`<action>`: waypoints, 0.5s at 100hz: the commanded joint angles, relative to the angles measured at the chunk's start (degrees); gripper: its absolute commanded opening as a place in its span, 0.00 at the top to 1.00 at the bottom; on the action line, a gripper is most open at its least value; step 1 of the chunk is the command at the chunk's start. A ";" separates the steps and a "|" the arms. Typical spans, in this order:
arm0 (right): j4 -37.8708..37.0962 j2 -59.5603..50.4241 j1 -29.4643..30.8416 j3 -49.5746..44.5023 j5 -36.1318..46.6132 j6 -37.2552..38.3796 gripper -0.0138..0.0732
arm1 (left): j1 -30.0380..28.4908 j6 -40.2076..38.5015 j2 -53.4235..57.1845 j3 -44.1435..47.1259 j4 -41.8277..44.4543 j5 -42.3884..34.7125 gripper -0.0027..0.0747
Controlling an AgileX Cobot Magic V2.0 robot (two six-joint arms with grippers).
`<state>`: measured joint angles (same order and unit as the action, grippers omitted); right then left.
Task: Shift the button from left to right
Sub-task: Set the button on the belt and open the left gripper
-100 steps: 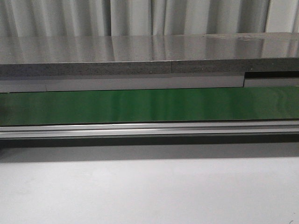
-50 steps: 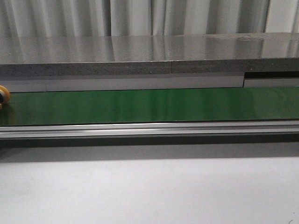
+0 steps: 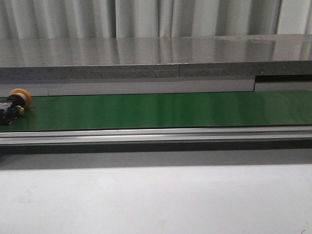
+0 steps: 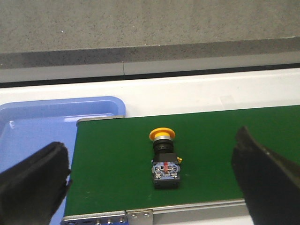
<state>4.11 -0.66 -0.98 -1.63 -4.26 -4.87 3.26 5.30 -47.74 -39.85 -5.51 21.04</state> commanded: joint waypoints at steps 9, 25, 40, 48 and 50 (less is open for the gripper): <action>-0.45 -0.89 0.04 0.92 5.02 0.06 0.92 | 1.53 0.03 11.12 7.98 -0.78 -10.33 0.09; -0.45 -0.89 0.04 0.92 5.02 0.06 0.92 | 1.53 0.03 20.33 14.67 -0.78 -11.13 0.09; -0.45 -0.89 0.04 0.92 5.02 0.06 0.92 | 1.53 0.03 25.78 18.68 -0.78 -11.13 0.09; -0.45 -0.89 0.04 0.92 5.02 0.06 0.92 | 1.53 0.03 26.75 19.80 -0.78 -11.13 0.09; -0.45 -0.89 0.04 0.92 5.02 0.06 0.92 | 1.53 0.03 26.72 19.92 -0.78 -11.13 0.09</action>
<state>4.11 -0.66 -0.98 -1.63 -4.26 -4.87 4.33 5.41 -21.39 -19.16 -5.51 15.13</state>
